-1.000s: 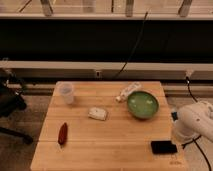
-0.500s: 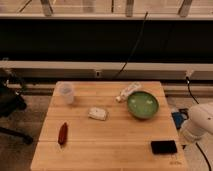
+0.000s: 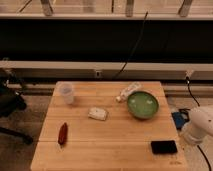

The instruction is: Push the eraser across the table

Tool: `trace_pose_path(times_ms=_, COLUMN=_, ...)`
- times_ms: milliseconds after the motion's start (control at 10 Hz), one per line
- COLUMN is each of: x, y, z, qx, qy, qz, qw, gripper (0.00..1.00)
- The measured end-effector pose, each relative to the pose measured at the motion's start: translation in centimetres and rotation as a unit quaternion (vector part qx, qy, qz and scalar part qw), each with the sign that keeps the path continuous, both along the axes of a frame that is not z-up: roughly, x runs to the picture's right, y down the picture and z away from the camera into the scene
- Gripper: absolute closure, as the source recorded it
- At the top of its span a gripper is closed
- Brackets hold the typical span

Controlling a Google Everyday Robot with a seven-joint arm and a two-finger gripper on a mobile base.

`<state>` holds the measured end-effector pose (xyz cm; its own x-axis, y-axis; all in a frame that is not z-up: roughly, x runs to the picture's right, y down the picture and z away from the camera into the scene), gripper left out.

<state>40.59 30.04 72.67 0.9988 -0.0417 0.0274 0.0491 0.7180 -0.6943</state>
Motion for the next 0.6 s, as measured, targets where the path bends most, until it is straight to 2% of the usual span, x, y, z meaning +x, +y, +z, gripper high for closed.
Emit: trace_pose_path(times_ms=600, x=0.4, y=1.5, z=1.1, qx=0.006, qy=-0.017, qz=0.0, qw=0.9998, gripper=1.0)
